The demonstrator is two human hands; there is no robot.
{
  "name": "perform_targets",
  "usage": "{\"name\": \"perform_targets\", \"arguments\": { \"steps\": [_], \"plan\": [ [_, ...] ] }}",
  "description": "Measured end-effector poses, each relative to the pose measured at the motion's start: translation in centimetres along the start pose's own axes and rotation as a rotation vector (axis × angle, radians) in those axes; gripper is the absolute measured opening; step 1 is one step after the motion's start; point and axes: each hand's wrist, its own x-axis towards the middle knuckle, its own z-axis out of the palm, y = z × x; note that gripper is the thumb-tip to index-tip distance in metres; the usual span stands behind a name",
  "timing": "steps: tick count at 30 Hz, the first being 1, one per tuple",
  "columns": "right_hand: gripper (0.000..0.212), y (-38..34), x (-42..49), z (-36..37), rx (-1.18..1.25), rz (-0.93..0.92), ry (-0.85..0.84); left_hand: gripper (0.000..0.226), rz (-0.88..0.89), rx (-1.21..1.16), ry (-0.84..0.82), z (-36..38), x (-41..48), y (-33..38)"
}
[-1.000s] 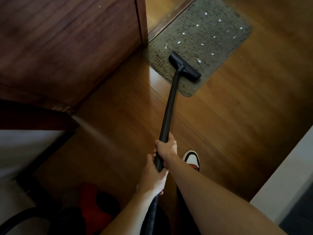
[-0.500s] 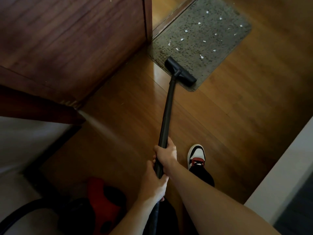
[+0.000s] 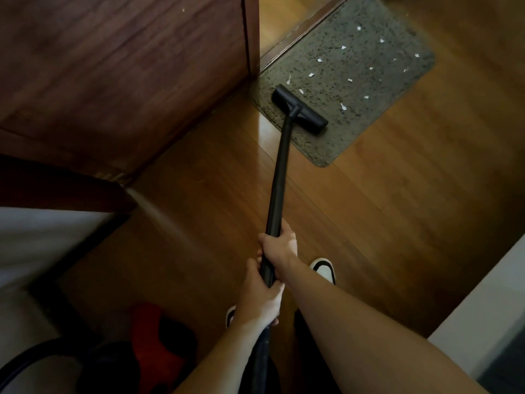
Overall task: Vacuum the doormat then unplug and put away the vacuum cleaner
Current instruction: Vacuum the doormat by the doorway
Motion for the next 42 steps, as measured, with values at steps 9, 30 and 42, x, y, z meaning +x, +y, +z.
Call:
{"name": "perform_targets", "arguments": {
  "steps": [9, 30, 42],
  "plan": [
    [0.047, -7.1, 4.0, -3.2, -0.072, -0.010, -0.021, 0.027, -0.035, -0.101, 0.029, 3.1, 4.1, 6.7],
    [0.045, -10.5, 6.0, -2.7, -0.126, -0.013, 0.037, 0.031, 0.022, -0.124, 0.044, 2.8, 6.2, 9.5],
    [0.047, -3.6, 1.1, 2.5, -0.045, 0.002, 0.054, 0.028, 0.045, -0.040, -0.003, -2.4, 2.9, 1.8]
  ]
}}
